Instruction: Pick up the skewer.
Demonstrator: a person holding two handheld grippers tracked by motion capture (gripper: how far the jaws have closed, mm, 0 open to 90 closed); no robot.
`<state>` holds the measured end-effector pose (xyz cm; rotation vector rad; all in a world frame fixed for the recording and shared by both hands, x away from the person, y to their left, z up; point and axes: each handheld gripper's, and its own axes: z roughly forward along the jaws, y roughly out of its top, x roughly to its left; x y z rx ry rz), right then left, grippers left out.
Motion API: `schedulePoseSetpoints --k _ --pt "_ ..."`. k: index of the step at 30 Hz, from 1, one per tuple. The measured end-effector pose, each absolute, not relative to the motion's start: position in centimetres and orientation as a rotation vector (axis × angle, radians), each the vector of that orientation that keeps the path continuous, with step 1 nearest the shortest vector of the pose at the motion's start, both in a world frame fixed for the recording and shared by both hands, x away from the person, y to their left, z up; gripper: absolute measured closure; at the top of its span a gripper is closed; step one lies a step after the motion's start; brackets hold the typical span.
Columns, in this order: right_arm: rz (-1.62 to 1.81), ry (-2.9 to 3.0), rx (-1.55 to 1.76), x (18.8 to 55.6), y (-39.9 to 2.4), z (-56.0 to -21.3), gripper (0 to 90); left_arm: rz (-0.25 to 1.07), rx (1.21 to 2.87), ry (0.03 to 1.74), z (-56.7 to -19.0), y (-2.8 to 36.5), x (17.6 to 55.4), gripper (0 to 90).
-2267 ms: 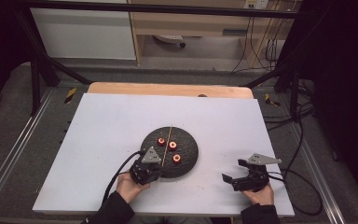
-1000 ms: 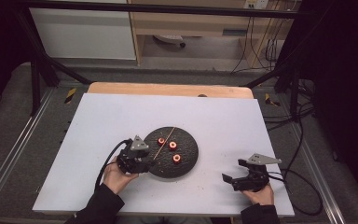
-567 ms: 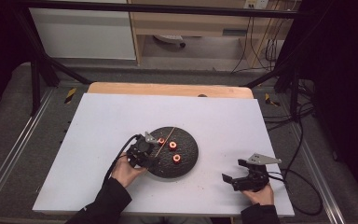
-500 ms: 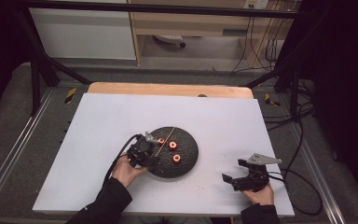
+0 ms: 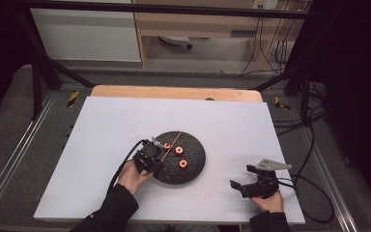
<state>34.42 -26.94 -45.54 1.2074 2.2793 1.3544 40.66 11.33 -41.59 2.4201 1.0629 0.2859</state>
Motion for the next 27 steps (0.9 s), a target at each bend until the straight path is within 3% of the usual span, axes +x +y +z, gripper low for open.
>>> schedulePoseSetpoints --k 12,27 --pt "1.349 2.285 1.209 34.4 -26.9 -45.5 1.2 0.296 2.408 1.093 -41.7 11.0 40.6 86.9" --pt "1.34 2.282 1.217 34.4 -26.9 -45.6 1.2 0.298 2.32 1.022 -40.7 13.2 39.6 87.5"
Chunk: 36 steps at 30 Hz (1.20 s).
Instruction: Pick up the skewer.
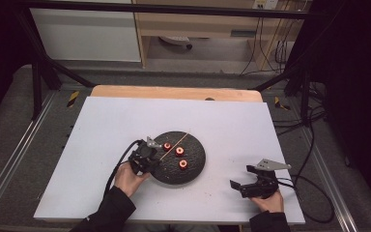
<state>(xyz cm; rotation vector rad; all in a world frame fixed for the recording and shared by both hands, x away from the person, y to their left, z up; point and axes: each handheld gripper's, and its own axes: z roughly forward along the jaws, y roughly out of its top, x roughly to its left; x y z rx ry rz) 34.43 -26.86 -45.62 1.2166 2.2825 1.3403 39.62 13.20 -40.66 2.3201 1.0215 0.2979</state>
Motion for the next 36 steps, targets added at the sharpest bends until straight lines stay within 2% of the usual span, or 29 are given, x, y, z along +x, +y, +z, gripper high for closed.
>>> schedulePoseSetpoints --k 12,24,36 --pt "1.335 2.274 1.228 34.5 -26.7 -45.7 1.2 0.309 2.209 0.886 -40.7 17.6 37.3 87.5" --pt "1.329 2.281 1.218 34.7 -25.7 -45.2 0.5 0.276 2.104 0.864 -41.6 22.0 35.2 87.5" --pt "1.293 2.287 1.202 35.0 -24.0 -44.4 0.5 0.27 2.063 0.841 -43.1 23.9 33.5 87.5"
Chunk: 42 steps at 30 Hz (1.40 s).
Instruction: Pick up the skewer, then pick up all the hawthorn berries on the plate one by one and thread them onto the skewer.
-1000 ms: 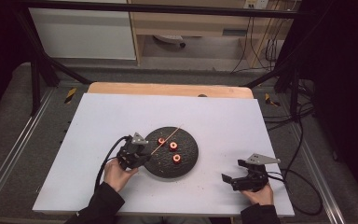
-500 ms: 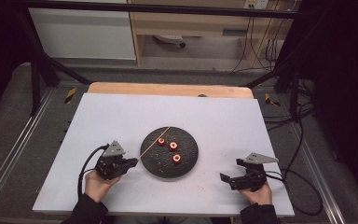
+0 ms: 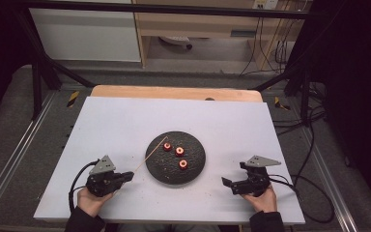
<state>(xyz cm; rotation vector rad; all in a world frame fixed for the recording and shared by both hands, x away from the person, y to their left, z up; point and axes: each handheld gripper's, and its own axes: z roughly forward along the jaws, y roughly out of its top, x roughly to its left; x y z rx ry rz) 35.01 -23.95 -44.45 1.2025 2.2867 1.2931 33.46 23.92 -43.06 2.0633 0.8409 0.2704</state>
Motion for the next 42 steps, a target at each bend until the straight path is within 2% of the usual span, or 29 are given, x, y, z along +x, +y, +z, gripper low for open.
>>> schedulePoseSetpoints --k 11,20,36,42 --pt "1.247 2.321 1.192 35.6 -21.6 -43.6 0.5 0.27 2.059 0.811 -43.6 24.2 33.1 87.5" --pt "1.196 2.389 1.137 37.3 -17.8 -42.4 0.7 0.26 2.051 0.818 -43.8 24.5 33.2 87.4" --pt "1.03 2.506 1.05 40.0 -11.0 -40.8 5.5 0.261 2.053 0.808 -43.8 24.4 33.2 87.4" --pt "0.991 2.571 1.028 40.9 -8.7 -40.7 12.2 0.266 2.059 0.804 -43.8 24.3 33.2 87.5"
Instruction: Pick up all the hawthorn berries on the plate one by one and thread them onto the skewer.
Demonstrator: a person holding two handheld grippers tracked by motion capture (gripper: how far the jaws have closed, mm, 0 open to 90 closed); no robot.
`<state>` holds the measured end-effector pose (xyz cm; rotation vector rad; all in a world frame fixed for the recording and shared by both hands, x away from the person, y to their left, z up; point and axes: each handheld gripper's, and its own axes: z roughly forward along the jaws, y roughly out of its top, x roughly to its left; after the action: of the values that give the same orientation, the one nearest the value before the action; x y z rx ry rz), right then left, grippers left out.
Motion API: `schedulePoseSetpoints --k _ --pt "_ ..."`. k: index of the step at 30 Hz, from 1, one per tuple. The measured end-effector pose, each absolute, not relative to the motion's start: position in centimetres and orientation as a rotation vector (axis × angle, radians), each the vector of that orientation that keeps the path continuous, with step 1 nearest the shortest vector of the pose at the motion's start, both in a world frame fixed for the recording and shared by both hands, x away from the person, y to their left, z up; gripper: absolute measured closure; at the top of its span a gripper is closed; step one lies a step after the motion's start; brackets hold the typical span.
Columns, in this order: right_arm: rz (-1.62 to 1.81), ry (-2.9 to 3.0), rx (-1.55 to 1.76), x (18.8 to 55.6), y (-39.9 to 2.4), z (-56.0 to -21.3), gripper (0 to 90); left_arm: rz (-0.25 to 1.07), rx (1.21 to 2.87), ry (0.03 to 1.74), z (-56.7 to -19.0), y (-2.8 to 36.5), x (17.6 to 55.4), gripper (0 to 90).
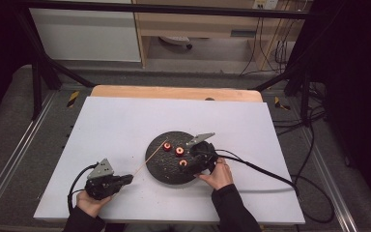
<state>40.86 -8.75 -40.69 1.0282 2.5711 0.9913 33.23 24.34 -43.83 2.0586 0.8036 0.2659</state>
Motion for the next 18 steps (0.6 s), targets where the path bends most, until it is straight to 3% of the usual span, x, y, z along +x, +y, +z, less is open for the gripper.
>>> schedulePoseSetpoints --k 18 --pt "0.893 2.684 1.057 42.2 -6.9 -41.6 47.9 0.267 2.059 0.802 -43.8 24.3 33.3 87.5"
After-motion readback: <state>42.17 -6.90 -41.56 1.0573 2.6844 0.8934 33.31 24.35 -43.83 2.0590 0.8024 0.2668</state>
